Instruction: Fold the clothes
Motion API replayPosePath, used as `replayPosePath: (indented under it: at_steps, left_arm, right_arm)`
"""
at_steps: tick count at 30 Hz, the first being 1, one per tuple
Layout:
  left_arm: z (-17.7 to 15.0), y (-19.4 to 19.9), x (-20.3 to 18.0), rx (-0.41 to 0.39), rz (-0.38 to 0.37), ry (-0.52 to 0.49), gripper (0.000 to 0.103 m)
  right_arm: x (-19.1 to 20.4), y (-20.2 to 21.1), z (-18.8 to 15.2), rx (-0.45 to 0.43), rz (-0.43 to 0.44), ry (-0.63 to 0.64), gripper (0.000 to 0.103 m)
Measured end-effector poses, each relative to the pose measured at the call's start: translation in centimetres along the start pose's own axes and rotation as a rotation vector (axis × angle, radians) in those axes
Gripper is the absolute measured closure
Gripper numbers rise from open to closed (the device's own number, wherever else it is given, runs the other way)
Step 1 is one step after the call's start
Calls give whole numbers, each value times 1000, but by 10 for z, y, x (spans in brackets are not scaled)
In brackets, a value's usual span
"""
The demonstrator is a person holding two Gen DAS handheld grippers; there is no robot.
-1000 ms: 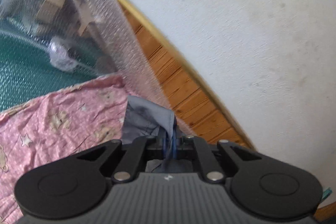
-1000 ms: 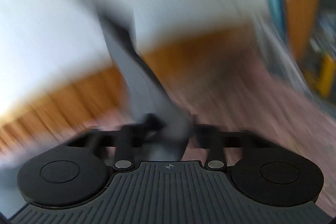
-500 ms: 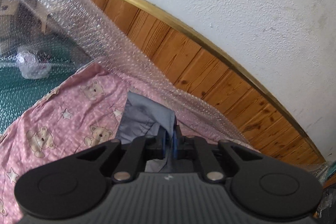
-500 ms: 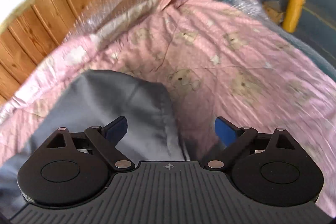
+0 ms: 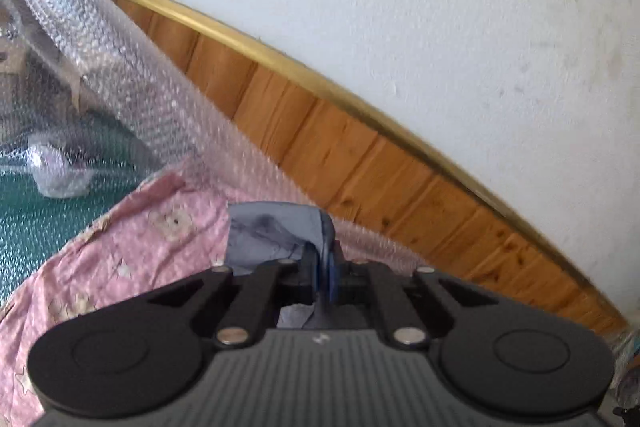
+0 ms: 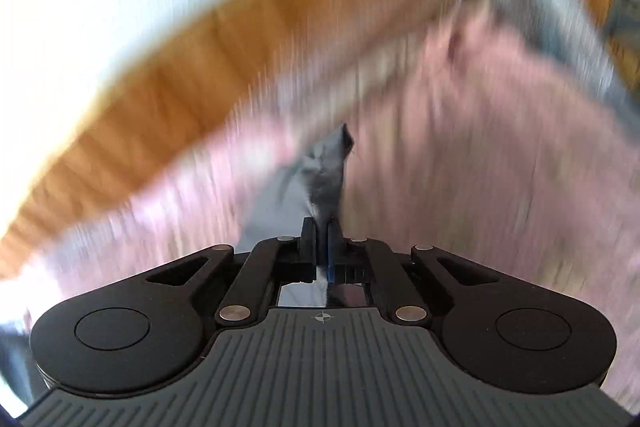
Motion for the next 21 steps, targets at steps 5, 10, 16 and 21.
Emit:
replayPosePath:
  at_steps: [5, 10, 16, 21]
  left_arm:
    - [-32, -67, 12, 160, 142, 16, 90]
    - [-64, -64, 15, 330, 181, -93, 71]
    - [-71, 58, 50, 318, 238, -79, 38]
    - [-101, 126, 77, 387, 310, -29, 35]
  right_arm:
    - [-44, -52, 36, -93, -205, -131, 94]
    - [-71, -63, -14, 26, -313, -204, 61]
    - [-70, 29, -91, 98, -234, -147, 33]
    - [-67, 106, -157, 194, -245, -183, 29]
Point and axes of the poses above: each gripper's, at about its wrist camera, not at the fingertips, and y roughly against the way its jaws point, x to its left, z to its top, the point moved 4 cm from there along -y, roughly the way its jaws point, and after that the axes turned 13 degrees about -x, right-handed, at the moved point
